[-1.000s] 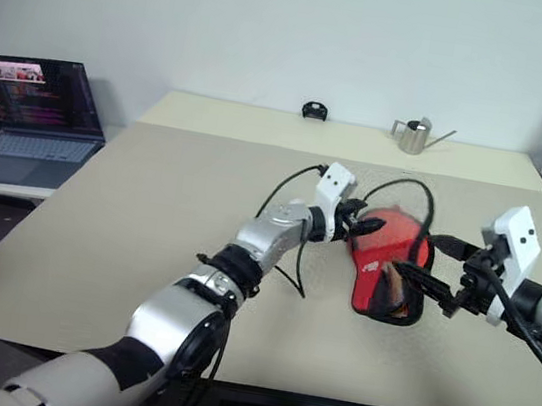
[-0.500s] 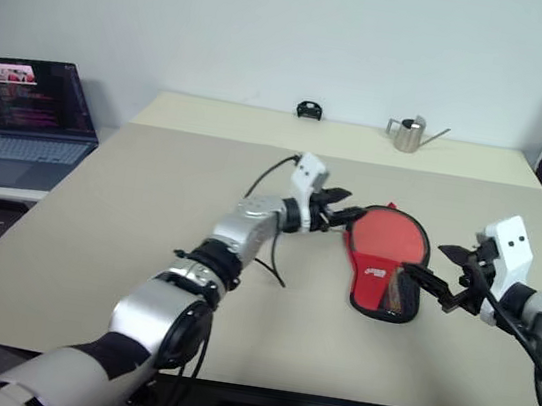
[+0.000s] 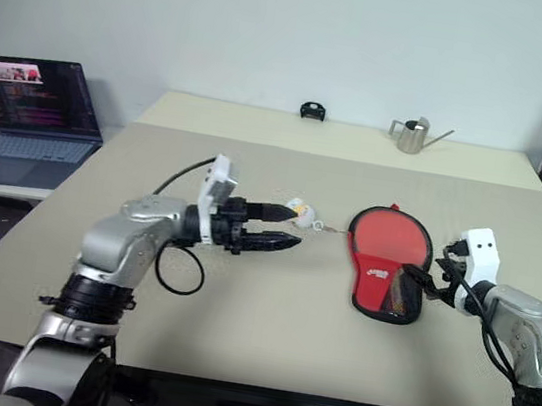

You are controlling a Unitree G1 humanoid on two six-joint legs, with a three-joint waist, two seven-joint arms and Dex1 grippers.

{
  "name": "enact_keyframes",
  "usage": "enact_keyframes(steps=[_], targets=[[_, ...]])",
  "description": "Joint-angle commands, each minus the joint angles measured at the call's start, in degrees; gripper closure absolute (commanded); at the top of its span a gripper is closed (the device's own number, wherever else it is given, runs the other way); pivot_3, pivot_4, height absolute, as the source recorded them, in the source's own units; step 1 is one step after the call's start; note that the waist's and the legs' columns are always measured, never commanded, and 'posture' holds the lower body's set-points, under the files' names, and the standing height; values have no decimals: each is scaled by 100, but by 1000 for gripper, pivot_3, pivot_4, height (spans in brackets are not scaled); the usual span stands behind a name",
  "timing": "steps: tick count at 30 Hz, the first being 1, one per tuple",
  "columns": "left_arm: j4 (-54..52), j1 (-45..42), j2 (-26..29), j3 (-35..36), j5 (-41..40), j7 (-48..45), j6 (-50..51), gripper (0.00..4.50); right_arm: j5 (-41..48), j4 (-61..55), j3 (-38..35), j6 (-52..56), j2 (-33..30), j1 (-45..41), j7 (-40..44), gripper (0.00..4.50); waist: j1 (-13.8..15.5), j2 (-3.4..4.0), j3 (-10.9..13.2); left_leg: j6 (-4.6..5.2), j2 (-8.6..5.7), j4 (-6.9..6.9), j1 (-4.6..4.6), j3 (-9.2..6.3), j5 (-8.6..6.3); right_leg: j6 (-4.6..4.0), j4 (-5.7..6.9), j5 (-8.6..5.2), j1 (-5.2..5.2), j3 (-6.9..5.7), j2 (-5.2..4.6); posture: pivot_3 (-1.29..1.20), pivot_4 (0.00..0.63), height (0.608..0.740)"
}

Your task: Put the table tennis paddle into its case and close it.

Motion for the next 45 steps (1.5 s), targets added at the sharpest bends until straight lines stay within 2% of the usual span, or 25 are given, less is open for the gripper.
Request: enact_keyframes(steps=[1, 6, 24, 28, 34, 39, 41, 45], targets=[[-437, -91, 283, 9, -234, -132, 137, 1233, -219, 342, 48, -238, 44, -224, 122, 29, -6, 0, 0, 0, 0, 0, 1, 2, 0, 0, 0, 0, 0, 1, 0, 0, 150, 740], [-384, -278, 491, -10, -185, -31, 29, 1233, -447, 766, 160, -424, 116, -286, 299, 29, -7, 0, 0, 1, 0, 0, 0, 2, 0, 0, 0, 0, 0, 0, 1, 0, 150, 740], [-297, -363, 525, -132, -138, -18, -131, 1233, -1205, 2268, 763, -654, 657, -868, 898, 29, -184, -4, -5, 1, 5, 1, 12, 6, 0, -2, 7, 1, 5, 5, 5, 0, 150, 740], [-360, -303, 566, -146, -147, -20, -133, 1233, -1366, 2420, 912, -627, 737, -940, 1024, 885, -193, -14, -13, 0, 8, 1, 16, 7, 0, -3, 9, 2, 5, 8, 8, 0, 150, 740], [-485, -91, 747, -191, -122, -72, -137, 1233, -1496, 2330, 1042, -462, 892, -922, 1069, 2834, -204, -27, -27, 0, 11, 0, 23, 7, 0, -5, 9, 3, 11, 10, 11, 0, 150, 740], [-616, 155, 930, -238, -159, -139, -85, 1233, -1562, 2340, 1030, -380, 1016, -966, 1020, 4234, -212, -36, -36, 1, 14, -1, 50, 5, -1, -6, 8, 4, 39, 9, 13, 0, 150, 740], [-663, 294, 1067, -280, -162, -236, -83, 1233, -1515, 2237, 999, -267, 1049, -963, 1021, 4469, -213, -37, -36, 2, 14, -8, 85, 4, -2, -6, 0, 3, 73, 8, 13, 0, 150, 740], [-787, 580, 1384, -320, -229, -531, -77, 1233, -1328, 1810, 912, 84, 1103, -893, 1002, 4469, -217, -36, -36, 3, 16, -16, 112, 1, -4, -7, -3, 2, 95, 6, 14, 0, 150, 740]])
